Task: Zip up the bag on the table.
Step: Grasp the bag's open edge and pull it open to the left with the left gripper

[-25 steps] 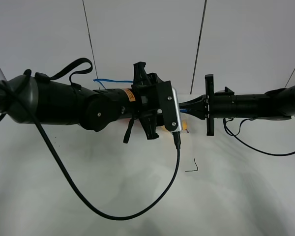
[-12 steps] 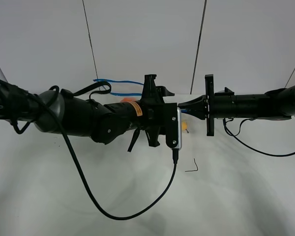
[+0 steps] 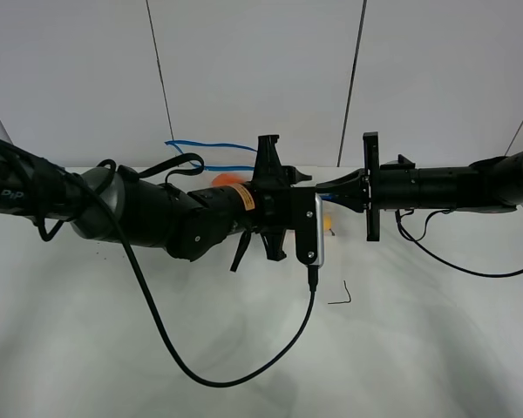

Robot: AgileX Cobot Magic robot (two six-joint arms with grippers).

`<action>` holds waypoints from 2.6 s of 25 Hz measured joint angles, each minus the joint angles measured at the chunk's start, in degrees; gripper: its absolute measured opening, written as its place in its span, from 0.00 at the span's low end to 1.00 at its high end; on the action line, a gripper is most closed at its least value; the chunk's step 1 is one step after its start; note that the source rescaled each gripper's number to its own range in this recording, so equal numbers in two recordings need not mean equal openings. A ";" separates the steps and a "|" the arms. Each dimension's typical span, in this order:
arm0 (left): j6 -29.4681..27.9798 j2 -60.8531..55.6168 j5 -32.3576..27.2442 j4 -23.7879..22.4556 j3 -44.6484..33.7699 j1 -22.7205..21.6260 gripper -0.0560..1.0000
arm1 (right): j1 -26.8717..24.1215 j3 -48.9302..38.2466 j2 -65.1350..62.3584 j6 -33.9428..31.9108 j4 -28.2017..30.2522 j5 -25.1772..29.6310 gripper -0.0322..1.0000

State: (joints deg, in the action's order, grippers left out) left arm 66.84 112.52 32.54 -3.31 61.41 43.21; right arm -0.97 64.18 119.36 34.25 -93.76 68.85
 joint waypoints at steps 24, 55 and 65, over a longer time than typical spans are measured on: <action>0.04 0.00 -0.55 -1.01 0.00 -1.52 0.28 | 0.00 0.00 0.00 -0.02 -0.19 0.00 0.03; 0.04 0.00 -1.03 -2.33 0.00 -3.39 0.05 | 0.19 0.00 -0.12 -0.02 -0.89 -0.13 0.03; 1.14 0.00 -0.20 -3.02 0.00 -12.41 0.05 | 0.48 0.00 -0.37 -0.20 -1.39 -0.44 0.03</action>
State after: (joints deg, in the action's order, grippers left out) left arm 67.98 112.52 32.33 -6.33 61.41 30.80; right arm -0.49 64.18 118.99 34.05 -95.16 68.41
